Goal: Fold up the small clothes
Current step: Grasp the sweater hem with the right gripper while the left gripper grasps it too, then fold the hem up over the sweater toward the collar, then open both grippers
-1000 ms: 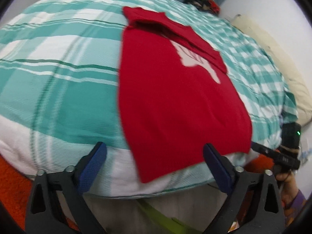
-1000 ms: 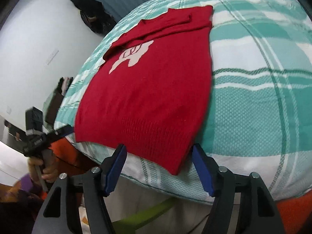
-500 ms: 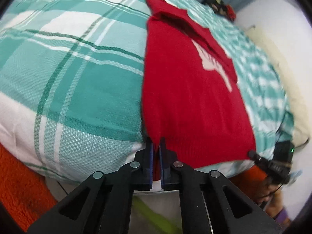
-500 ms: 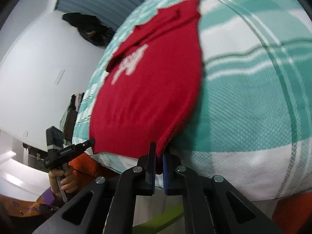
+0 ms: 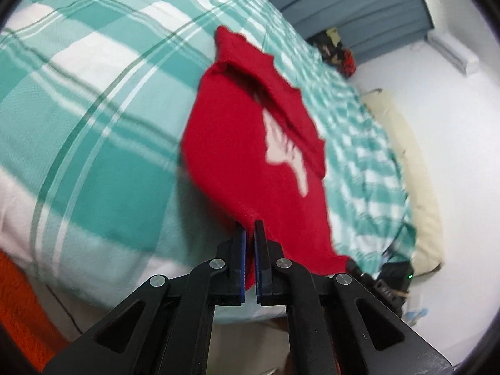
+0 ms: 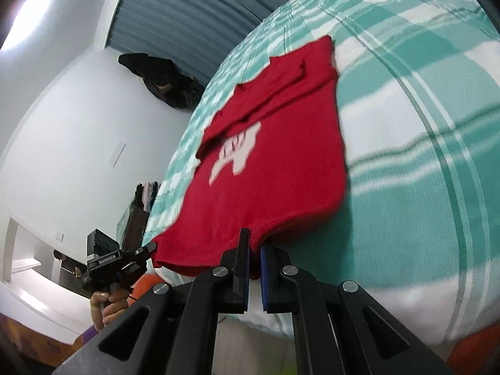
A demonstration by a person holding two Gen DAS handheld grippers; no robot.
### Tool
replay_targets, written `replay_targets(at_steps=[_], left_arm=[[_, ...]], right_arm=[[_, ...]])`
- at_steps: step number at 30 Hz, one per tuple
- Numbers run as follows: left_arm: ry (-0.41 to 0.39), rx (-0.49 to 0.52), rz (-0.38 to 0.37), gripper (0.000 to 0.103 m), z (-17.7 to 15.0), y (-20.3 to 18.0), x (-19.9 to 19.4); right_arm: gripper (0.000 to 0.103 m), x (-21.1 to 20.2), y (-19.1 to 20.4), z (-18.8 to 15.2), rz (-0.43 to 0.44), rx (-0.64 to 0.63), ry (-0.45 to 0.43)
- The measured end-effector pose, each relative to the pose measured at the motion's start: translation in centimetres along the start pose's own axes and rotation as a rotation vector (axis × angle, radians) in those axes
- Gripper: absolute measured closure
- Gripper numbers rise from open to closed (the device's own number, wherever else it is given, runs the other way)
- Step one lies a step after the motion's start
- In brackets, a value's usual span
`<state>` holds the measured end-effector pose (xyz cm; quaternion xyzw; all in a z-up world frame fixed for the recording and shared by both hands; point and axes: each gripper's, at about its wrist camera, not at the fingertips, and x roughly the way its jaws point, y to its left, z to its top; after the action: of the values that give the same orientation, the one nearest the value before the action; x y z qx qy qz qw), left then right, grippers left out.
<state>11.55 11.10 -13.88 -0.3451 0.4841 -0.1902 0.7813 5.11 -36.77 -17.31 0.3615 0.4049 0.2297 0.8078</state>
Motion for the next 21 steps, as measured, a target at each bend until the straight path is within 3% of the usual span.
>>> replay_targets(at_steps=[5,10,17,21], left_arm=[[-0.049,0.007,0.019,0.101,6.0,-2.2,2.0],[-0.104,0.095,0.056,0.101,13.5,-5.7,4.9],[-0.117,0.187,0.204,0.101,23.8,-7.9,13.4],[-0.099,0.203,0.279,0.101,27.5,-7.4,18.0]], right_arm=[[0.097,1.6,1.0,5.7,-0.005,-0.011,-0.041],[0.097,4.8,1.8,14.1,-0.041,-0.026,-0.102],[0.097,13.0,1.1,25.5,-0.131,-0.048,-0.102],[0.097,17.4,-1.4,29.5,-0.175,0.003,-0.091]])
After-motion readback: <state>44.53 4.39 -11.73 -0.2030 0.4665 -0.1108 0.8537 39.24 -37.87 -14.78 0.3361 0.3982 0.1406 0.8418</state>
